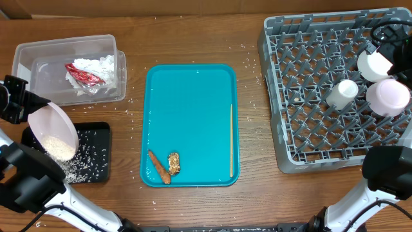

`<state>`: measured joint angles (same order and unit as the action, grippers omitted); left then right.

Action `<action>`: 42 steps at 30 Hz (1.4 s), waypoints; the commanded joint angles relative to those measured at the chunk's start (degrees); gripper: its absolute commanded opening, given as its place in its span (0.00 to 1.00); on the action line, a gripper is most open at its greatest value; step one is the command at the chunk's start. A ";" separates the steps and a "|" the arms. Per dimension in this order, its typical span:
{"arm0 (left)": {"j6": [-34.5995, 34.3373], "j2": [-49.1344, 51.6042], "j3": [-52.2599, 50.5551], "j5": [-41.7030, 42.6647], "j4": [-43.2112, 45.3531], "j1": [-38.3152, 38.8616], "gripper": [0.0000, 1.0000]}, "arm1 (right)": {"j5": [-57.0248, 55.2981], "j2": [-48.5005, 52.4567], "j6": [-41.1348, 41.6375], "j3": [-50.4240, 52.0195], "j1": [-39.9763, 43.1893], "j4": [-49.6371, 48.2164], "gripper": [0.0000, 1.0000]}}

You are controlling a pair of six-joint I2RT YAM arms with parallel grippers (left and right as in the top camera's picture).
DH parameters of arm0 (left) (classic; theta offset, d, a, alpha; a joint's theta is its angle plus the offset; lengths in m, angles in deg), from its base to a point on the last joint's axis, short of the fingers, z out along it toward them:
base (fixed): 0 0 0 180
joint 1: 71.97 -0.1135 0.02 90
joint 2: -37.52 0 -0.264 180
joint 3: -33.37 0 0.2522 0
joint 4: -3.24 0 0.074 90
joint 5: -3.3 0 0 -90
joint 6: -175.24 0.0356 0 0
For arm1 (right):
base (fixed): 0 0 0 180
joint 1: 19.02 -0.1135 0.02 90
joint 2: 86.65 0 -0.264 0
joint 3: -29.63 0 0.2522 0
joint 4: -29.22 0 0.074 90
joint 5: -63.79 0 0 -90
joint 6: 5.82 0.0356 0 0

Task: Sort waste into correct bins and load items into the dishwasher
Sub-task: 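Tilt the plate with the left gripper to pour rice onto black tray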

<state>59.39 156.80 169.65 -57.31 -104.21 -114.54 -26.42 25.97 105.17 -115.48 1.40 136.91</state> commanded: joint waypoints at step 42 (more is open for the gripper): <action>10.03 -1.20 -7.65 19.17 -3.15 -3.15 0.04 | 0.35 -2.62 0.48 -1.79 -0.07 -0.20 1.00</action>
<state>67.92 156.80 164.51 -39.43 -107.12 -116.37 -26.40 25.97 105.22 -115.48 1.40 136.91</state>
